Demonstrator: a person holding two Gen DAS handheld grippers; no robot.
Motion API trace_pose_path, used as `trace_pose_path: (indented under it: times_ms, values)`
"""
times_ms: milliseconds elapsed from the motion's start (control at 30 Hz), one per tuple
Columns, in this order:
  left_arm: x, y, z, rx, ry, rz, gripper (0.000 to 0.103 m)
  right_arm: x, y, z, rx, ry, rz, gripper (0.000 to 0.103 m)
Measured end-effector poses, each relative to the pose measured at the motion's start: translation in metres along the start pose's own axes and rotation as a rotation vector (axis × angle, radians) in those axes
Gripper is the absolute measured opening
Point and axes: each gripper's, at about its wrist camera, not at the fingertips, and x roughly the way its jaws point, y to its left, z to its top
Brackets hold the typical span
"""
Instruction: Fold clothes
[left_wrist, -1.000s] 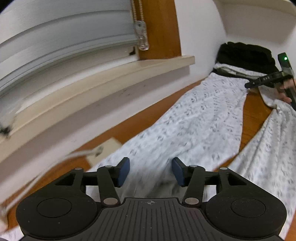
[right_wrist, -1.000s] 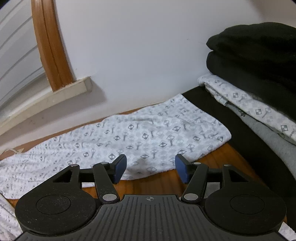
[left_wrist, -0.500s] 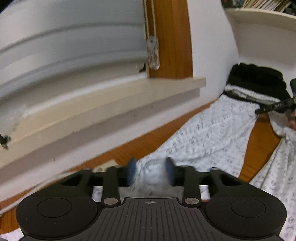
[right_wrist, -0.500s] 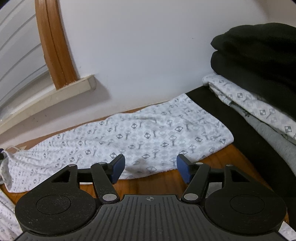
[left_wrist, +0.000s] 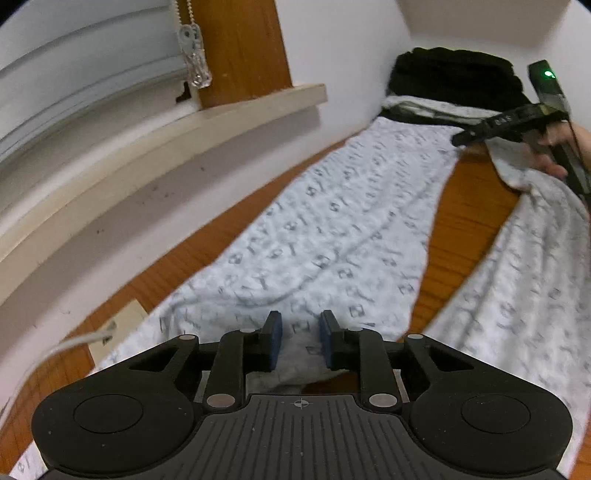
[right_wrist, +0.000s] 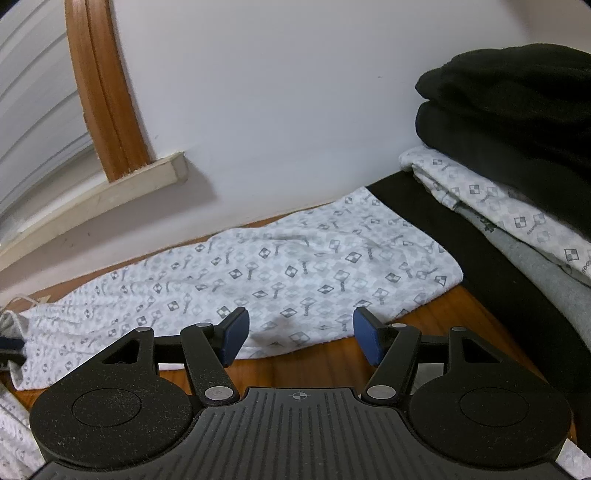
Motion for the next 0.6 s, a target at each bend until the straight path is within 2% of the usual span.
trace_pose_path:
  times_ms: [100, 200, 333, 367, 433, 600]
  values:
    - [-0.011, 0.002, -0.003, -0.004, -0.01, -0.029, 0.025, 0.0, 0.0, 0.0, -0.003, 0.0, 0.005, 0.066]
    - [-0.012, 0.006, 0.002, -0.001, -0.03, -0.001, 0.025, 0.0, 0.0, 0.0, -0.007, -0.003, 0.005, 0.067]
    - [0.009, 0.013, 0.018, 0.013, 0.005, -0.002, 0.026, 0.0, 0.0, 0.0, -0.003, -0.005, 0.003, 0.067]
    - [0.016, 0.014, 0.022, 0.019, 0.02, -0.001, 0.03, 0.0, 0.0, 0.0, -0.004, -0.005, 0.002, 0.067]
    - [0.02, 0.018, 0.027, 0.012, 0.003, 0.03, 0.036, 0.0, 0.001, 0.0, -0.006, -0.005, 0.001, 0.067]
    - [0.023, 0.033, 0.04, -0.045, -0.085, 0.121, 0.035, -0.002, -0.001, 0.0, 0.004, -0.013, 0.006, 0.068]
